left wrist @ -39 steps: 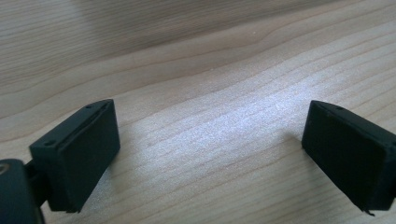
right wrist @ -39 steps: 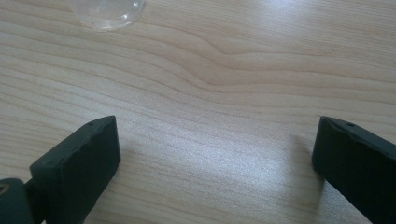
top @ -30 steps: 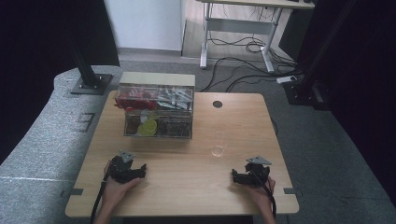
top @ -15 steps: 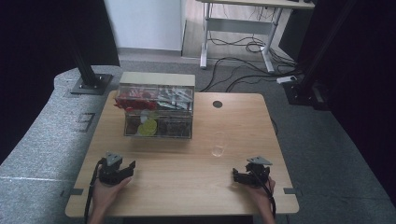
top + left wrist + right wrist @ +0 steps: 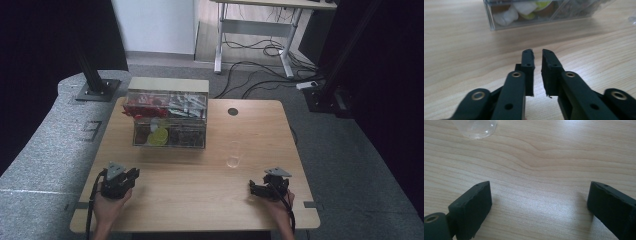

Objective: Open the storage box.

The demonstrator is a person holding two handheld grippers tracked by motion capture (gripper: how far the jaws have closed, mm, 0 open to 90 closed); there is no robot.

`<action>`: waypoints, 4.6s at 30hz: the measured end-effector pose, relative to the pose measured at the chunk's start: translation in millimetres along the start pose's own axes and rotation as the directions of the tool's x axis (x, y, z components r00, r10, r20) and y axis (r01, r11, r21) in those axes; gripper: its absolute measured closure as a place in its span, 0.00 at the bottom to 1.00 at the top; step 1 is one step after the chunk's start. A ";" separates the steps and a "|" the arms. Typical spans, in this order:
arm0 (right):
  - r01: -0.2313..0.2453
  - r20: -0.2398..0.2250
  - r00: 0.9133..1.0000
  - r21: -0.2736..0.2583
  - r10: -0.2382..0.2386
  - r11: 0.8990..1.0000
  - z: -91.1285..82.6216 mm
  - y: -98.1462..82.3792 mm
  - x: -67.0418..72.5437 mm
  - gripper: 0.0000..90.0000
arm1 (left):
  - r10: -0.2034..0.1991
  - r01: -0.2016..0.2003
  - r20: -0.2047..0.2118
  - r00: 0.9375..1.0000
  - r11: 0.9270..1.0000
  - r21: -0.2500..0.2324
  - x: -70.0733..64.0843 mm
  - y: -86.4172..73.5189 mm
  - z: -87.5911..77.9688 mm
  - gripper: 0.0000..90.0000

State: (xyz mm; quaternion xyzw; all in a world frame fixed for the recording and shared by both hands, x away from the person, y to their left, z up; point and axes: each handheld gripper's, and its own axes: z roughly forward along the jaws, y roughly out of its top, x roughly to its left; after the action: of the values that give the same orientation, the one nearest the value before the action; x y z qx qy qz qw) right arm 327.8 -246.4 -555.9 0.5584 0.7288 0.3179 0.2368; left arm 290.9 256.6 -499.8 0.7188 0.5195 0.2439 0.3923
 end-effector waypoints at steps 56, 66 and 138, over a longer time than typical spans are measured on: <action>-0.027 0.027 0.999 -0.004 0.027 1.000 -0.2 0.0 -2.5 0.08 | -0.026 0.019 0.067 0.997 0.994 0.109 4.7 46.1 61.1 1.00; -0.028 0.028 0.999 -0.005 0.028 1.000 -0.3 0.0 -2.5 0.08 | -0.051 0.044 0.055 0.997 0.993 0.110 12.4 54.9 73.0 1.00; -0.029 0.033 0.999 -0.010 0.030 1.000 -0.8 -0.3 -2.4 0.11 | -0.018 0.018 0.052 0.998 1.000 0.005 7.8 115.0 31.5 1.00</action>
State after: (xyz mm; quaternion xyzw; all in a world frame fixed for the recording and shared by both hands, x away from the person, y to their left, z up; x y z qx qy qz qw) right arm 327.7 -248.9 -555.5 0.5732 0.7148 0.3155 0.2469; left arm 381.4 236.6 -424.3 0.7210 0.5162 0.2204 0.4063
